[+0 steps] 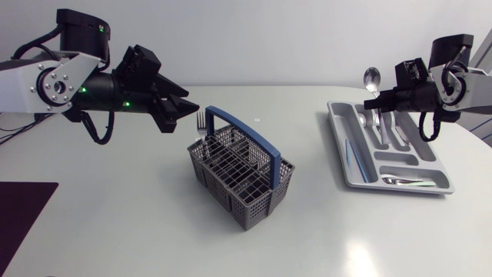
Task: Unload the cutlery basket into the drawer organizer.
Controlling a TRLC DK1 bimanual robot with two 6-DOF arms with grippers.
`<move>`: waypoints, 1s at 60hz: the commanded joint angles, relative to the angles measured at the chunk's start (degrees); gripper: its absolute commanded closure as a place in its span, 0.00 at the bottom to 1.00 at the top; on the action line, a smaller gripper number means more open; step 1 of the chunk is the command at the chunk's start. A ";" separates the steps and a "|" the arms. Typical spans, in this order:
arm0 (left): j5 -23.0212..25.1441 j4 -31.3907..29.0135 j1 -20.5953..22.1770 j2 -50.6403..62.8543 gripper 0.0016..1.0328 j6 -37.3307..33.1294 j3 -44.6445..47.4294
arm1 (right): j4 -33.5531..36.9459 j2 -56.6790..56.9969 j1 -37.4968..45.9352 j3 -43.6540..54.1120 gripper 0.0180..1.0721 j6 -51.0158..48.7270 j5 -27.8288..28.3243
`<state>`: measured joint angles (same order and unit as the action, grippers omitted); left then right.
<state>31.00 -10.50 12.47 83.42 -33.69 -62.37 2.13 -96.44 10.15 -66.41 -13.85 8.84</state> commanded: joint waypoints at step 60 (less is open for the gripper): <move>3.89 -6.20 2.38 -0.01 0.28 -12.98 1.81 | 5.08 -23.18 5.05 -18.31 0.43 6.11 -0.14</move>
<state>34.28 -16.25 14.35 83.42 -45.08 -62.28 7.49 -123.24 15.16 -87.42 -8.95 8.80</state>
